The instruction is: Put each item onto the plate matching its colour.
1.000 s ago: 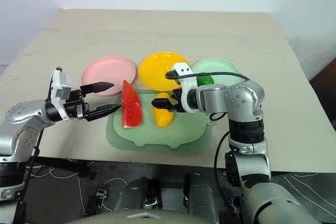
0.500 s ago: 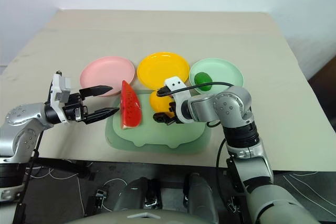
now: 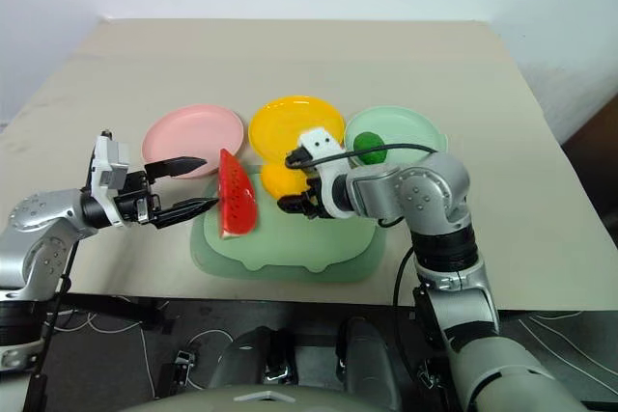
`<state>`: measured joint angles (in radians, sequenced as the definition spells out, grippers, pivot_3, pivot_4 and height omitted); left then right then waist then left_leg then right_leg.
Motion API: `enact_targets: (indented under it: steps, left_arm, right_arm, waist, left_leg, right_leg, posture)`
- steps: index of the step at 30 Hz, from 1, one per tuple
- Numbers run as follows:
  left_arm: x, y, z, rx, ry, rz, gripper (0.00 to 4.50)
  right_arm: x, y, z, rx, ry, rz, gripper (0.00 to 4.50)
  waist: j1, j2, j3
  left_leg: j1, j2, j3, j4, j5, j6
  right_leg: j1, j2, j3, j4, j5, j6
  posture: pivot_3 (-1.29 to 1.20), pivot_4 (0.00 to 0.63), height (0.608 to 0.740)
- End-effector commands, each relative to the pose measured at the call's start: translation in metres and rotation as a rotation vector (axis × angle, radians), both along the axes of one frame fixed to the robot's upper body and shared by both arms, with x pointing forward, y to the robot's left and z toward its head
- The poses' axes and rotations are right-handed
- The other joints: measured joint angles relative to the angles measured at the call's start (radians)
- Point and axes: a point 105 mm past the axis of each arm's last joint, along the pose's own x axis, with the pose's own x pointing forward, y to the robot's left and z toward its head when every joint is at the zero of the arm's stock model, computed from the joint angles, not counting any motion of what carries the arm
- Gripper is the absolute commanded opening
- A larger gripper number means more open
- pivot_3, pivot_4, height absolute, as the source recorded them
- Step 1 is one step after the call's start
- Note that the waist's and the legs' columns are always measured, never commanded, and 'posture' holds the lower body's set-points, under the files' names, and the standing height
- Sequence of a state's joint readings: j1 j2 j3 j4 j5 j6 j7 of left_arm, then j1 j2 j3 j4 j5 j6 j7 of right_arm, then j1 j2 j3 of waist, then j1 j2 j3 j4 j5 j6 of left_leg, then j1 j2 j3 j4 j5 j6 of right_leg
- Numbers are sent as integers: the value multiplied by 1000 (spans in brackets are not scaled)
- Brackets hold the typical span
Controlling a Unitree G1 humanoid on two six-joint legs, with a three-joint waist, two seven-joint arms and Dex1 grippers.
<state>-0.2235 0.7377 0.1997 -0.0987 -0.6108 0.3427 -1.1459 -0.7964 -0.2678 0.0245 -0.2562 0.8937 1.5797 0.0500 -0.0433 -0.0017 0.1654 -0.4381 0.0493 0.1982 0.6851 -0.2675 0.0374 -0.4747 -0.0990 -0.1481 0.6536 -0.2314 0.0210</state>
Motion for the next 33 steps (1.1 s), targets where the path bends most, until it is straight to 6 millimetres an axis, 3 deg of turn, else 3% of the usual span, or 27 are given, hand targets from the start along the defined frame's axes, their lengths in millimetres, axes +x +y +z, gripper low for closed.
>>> enact_targets:
  steps: [1, 8, 14, 21, 28, 33]
  left_arm:
    - [-2, 7, 11, 3, -47, 32, 4500]
    - [-6, 10, 15, 15, -58, 68, 4500]
    - [-6, 10, 15, 14, -55, 84, 4500]
    - [-7, 12, 13, 9, -59, 99, 4500]
    - [-11, 13, 12, 8, -59, 109, 4500]
    - [-13, 12, 13, 9, -56, 108, 4500]
  right_arm:
    - [12, -4, 50, 104, -211, 4, 2886]
    - [71, -8, 55, 82, -317, -106, 2886]
    - [106, 12, 39, 32, -310, -106, 2886]
    - [121, 34, 2, -55, -268, -80, 2886]
    - [128, 31, -11, -95, -259, -127, 2886]
    - [135, 20, -8, -90, -265, -173, 4478]
  waist:
    - [0, 0, 0]
    - [-3, 0, 0]
    - [-4, 0, 0]
    - [-2, 0, 0]
    - [-4, 0, 0]
    - [-4, 0, 0]
  left_leg:
    - [0, 0, 0, 0, 0, 0]
    - [0, 0, 1, 0, 0, 0]
    - [0, 1, 2, 0, 2, 2]
    - [0, 1, 3, 0, 2, 2]
    - [0, 1, 3, 0, 1, -1]
    - [0, 1, 3, 0, 1, -2]
  right_leg:
    - [0, 0, 0, 0, 0, 0]
    - [0, 0, 0, 0, 0, 0]
    - [-1, 1, 1, 1, 0, 0]
    - [-2, 1, 1, 2, 0, 0]
    - [-2, 0, 1, 3, 0, 0]
    - [-2, 0, 2, 4, 0, 0]
  posture:
    - [0, 150, 696]
    - [0, 150, 696]
    - [0, 150, 696]
    - [0, 150, 696]
    - [0, 150, 696]
    - [0, 150, 696]
